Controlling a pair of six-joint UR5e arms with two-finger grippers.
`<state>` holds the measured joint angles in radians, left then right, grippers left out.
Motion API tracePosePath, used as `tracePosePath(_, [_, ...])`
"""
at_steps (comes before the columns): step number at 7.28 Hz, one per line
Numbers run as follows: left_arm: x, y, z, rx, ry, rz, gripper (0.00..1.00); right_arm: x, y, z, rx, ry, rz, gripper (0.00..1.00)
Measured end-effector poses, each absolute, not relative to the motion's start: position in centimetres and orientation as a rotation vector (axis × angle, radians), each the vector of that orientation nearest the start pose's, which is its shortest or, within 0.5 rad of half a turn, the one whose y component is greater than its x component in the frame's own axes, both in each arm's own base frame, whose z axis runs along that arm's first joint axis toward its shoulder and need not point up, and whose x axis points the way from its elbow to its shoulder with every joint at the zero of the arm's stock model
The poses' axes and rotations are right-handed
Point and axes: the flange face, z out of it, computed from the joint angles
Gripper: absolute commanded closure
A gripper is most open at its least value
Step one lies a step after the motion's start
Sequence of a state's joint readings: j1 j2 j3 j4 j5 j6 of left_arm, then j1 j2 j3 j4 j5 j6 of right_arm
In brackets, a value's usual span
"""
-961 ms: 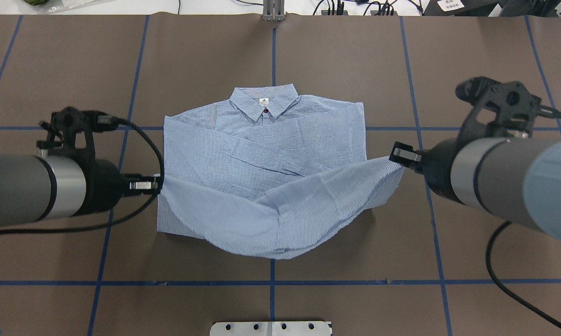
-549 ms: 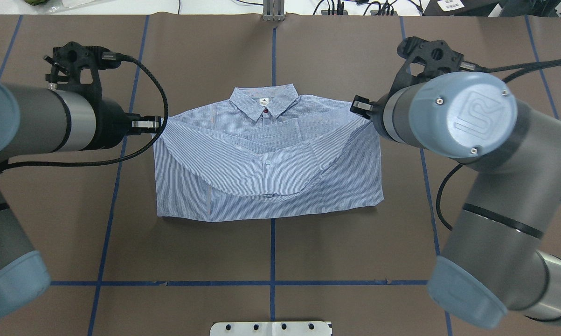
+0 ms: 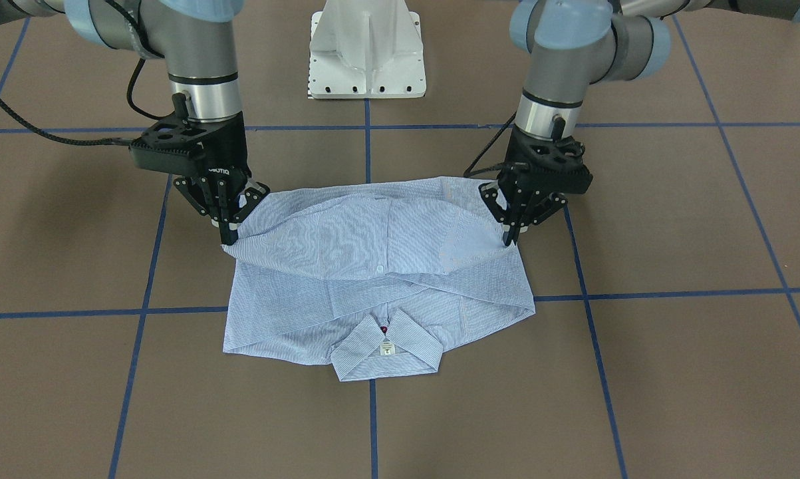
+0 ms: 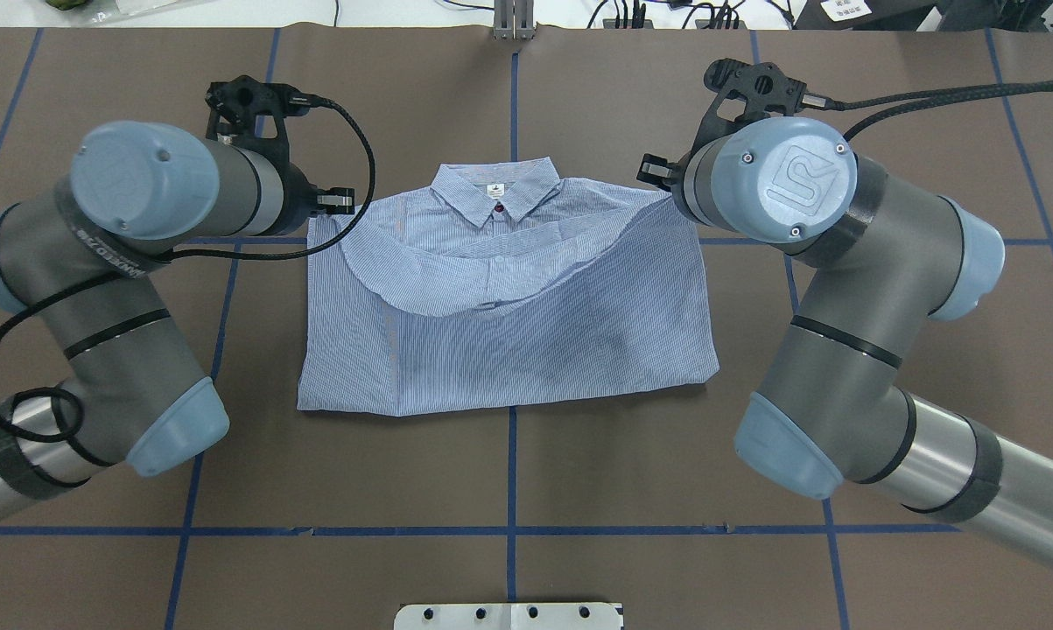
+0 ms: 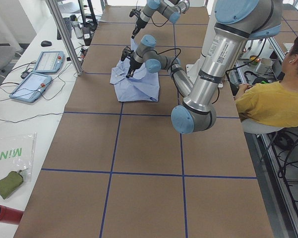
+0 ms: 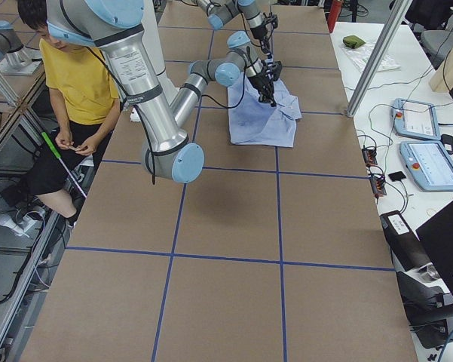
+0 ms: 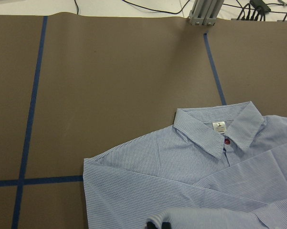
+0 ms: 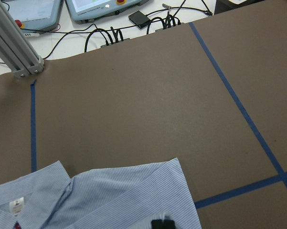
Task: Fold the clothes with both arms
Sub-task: 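Lay the hem over the collar with both grippers and release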
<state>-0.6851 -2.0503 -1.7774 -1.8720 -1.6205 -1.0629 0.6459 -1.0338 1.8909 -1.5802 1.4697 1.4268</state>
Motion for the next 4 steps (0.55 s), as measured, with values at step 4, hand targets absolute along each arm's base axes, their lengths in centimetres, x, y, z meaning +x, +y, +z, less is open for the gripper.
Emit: tracePosePath(4, [45.5,-54.9,31.5,0.565,0.797,-0.05,1.0,-44.4,-54.0,27.3,0.427,-0.713,0.509,1.0])
